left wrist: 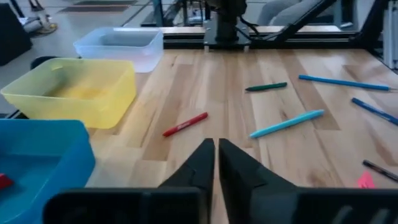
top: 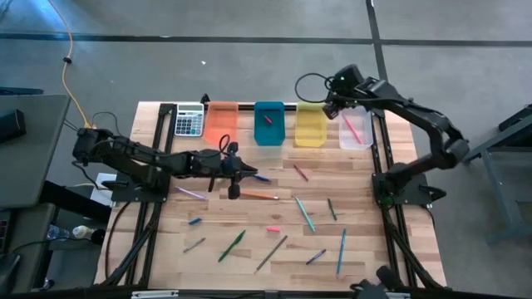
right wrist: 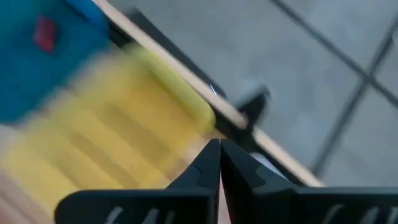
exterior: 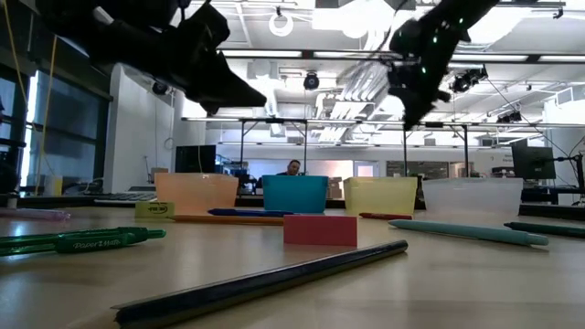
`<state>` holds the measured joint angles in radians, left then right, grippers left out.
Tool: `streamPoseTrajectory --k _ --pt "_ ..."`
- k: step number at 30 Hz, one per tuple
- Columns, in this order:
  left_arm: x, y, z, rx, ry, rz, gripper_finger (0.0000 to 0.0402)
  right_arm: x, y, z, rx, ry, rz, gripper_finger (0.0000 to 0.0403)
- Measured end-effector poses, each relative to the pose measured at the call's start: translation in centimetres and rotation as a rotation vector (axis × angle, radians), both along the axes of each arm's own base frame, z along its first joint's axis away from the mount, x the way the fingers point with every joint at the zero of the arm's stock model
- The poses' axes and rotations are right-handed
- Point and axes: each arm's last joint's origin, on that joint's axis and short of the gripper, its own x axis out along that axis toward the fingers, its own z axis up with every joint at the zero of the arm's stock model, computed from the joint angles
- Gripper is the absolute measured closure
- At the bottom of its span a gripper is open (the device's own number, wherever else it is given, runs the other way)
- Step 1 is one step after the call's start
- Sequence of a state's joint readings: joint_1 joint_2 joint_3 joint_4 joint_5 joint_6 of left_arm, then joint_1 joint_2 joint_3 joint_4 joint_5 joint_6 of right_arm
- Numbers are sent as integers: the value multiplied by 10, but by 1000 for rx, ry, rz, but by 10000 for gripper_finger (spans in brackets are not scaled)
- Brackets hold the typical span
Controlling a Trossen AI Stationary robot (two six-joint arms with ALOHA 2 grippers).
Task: Sort crayons/erasers/pens/pencils in bins
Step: Put the red crayon into the orange bin
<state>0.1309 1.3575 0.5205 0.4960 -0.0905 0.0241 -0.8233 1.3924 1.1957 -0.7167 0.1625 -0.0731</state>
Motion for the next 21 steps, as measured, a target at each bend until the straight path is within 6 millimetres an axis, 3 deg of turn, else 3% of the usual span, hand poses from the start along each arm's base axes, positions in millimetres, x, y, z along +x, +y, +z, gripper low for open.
streamPoseTrajectory --k 11,21 --pt "-8 34 -11 21 -72 132 400 40 34 26 -173 -195 232 402" --pt "-39 50 -29 34 -178 231 401 103 50 2 -162 -322 411 403"
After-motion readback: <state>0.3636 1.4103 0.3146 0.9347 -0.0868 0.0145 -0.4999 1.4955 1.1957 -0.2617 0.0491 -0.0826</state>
